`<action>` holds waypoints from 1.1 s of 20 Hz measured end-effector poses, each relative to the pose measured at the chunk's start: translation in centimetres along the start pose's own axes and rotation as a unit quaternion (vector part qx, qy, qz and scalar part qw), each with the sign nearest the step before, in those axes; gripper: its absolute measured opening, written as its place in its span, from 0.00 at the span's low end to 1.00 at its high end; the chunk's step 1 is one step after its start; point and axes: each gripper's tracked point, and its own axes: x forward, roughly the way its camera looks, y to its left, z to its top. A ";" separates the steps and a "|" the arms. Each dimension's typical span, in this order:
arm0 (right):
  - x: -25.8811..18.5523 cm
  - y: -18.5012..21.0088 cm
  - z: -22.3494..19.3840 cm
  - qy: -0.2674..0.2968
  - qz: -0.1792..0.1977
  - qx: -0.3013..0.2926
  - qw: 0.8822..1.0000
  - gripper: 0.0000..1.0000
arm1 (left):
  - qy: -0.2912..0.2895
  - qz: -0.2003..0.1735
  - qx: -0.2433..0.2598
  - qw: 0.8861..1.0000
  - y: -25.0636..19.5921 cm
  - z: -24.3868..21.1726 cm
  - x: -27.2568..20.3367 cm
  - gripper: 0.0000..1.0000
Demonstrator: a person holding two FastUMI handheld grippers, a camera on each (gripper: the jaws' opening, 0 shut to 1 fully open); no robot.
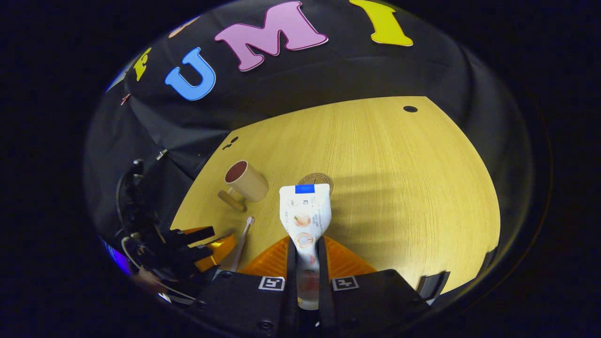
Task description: Put the toothbrush and toothpaste on the desktop into the cup, then pick up the cup and place it on the coaster on the desktop.
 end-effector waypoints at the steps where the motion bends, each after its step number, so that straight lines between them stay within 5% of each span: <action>1: -0.3 -0.4 0.3 -0.004 0.000 0.000 1.000 0.21 | 0.013 0.001 -0.002 1.000 -0.1 -0.3 0.9 0.88; 9: -2.1 -2.9 3.0 -0.037 0.003 0.016 0.999 0.21 | 0.086 -0.015 -0.003 0.996 -1.4 -2.7 4.4 0.79; 14: -2.8 -3.5 4.3 -0.052 0.028 0.035 0.998 0.22 | 0.111 -0.026 0.010 0.993 -2.1 -2.8 4.2 0.63; 16: -2.9 -3.5 4.8 -0.056 0.038 0.038 0.997 0.22 | 0.115 -0.026 0.046 0.992 -2.2 -2.8 4.3 0.38; 17: -3.0 -3.5 5.0 -0.060 0.041 0.038 0.997 0.22 | 0.119 -0.023 0.054 0.991 -2.3 -2.7 4.4 0.12; 22: -3.2 -1.7 5.8 -0.083 0.064 0.039 0.994 0.21 | 0.128 -0.052 0.039 0.990 -2.6 -2.4 4.1 0.07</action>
